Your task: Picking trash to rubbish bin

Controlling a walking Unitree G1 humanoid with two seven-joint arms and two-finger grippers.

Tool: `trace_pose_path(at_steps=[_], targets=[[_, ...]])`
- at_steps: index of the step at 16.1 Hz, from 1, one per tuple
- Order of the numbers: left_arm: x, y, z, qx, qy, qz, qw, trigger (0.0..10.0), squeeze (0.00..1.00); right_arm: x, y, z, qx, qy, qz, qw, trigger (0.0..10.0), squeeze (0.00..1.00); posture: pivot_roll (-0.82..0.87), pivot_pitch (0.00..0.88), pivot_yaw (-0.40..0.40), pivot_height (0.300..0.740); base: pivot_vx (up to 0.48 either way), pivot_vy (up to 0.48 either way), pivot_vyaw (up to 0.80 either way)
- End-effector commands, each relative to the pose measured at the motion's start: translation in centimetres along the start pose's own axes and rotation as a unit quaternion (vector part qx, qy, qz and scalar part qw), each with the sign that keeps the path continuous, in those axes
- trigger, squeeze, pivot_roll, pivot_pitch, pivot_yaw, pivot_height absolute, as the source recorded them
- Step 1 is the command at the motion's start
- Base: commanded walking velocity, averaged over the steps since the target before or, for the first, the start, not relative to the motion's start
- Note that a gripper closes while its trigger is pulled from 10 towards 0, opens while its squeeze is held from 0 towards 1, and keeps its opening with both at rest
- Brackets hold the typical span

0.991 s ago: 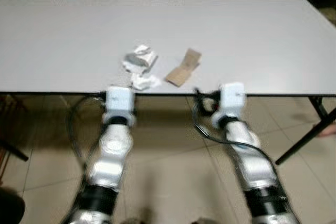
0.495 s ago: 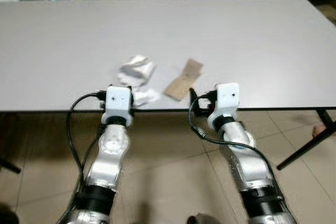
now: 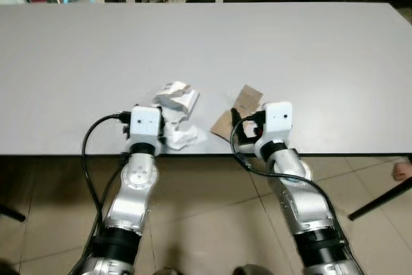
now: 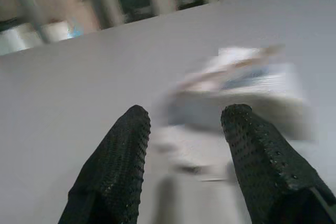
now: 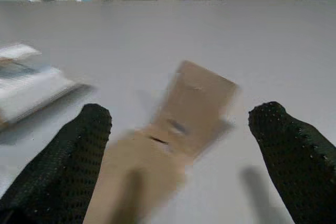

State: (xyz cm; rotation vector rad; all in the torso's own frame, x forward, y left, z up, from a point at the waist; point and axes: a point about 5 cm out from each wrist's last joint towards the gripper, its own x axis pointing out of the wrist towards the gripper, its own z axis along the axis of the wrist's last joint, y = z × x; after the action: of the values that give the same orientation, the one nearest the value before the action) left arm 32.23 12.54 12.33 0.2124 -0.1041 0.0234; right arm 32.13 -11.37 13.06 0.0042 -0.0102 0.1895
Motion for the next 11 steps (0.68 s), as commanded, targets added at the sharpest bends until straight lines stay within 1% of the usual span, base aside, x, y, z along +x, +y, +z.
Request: trace_pose_path(at_steps=[1, 2, 3, 5, 6, 7, 8, 9, 10, 11], targets=[[-0.2, -0.4, 0.3, -0.001, -0.012, -0.028, 1.0, 10.0, 0.0, 0.0, 0.1, 0.1, 0.006, 0.001, -0.001, 1.0, 10.0, 0.0, -0.04, 0.133, 0.009, 0.74, 0.0, 0.0, 0.0], [-0.3, -0.7, 0.6, -0.001, -0.019, -0.052, 0.998, 10.0, 0.0, 0.0, 0.1, 0.1, 0.006, 0.001, 0.0, 1.0, 10.0, 0.0, -0.04, 0.133, 0.009, 0.74, 0.0, 0.0, 0.0], [-0.2, -0.6, 1.1, -0.003, -0.028, -0.068, 0.997, 10.0, 0.0, 0.0, 0.1, 0.1, 0.006, 0.001, 0.0, 1.0, 10.0, 0.0, -0.04, 0.133, 0.008, 0.74, 0.0, 0.0, 0.0], [0.5, 0.4, 2.8, -0.014, -0.058, -0.079, 0.995, 10.0, 0.0, 0.0, 0.1, 0.1, 0.006, 0.001, 0.0, 1.0, 10.0, 0.0, -0.04, 0.133, 0.01, 0.74, 0.0, 0.0, 0.0], [0.7, 0.8, 3.8, -0.03, -0.074, -0.087, 0.993, 10.0, 0.0, 0.0, 0.1, 0.1, 0.006, 0.001, 0.001, 1.0, 10.0, 0.0, -0.04, 0.133, 0.01, 0.74, 0.0, 0.0, 0.0], [0.8, 1.0, 5.0, -0.055, -0.091, -0.108, 0.988, 10.0, 0.0, 0.1, 0.1, 0.1, 0.006, 0.002, 0.002, 1.0, 10.0, 0.0, -0.04, 0.134, 0.01, 0.74, 0.0, 0.0, 0.0], [0.8, 1.2, 6.1, -0.066, -0.105, -0.134, 0.983, 10.0, 0.0, 0.1, 0.1, 0.1, 0.007, 0.002, 0.002, 1.0, 10.0, 0.0, -0.04, 0.133, 0.01, 0.74, 0.0, 0.0, 0.0], [0.8, 1.4, 6.5, -0.064, -0.108, -0.153, 0.98, 10.0, 0.0, 0.1, 0.1, 0.1, 0.006, 0.002, 0.002, 1.0, 10.0, 0.0, -0.04, 0.133, 0.01, 0.74, 0.0, 0.0, 0.0], [0.9, 1.5, 6.4, -0.051, -0.104, -0.167, 0.979, 10.0, 0.0, 0.1, 0.1, 0.1, 0.007, 0.002, 0.003, 1.0, 10.0, 0.0, -0.03, 0.132, 0.011, 0.74, 0.0, 0.0, 0.0], [0.8, 1.5, 5.8, -0.046, -0.089, -0.181, 0.978, 10.0, 0.0, 0.1, 0.1, 0.1, 0.007, 0.003, 0.004, 1.0, 10.0, 0.0, -0.03, 0.132, 0.012, 0.74, 0.0, 0.0, 0.0]])
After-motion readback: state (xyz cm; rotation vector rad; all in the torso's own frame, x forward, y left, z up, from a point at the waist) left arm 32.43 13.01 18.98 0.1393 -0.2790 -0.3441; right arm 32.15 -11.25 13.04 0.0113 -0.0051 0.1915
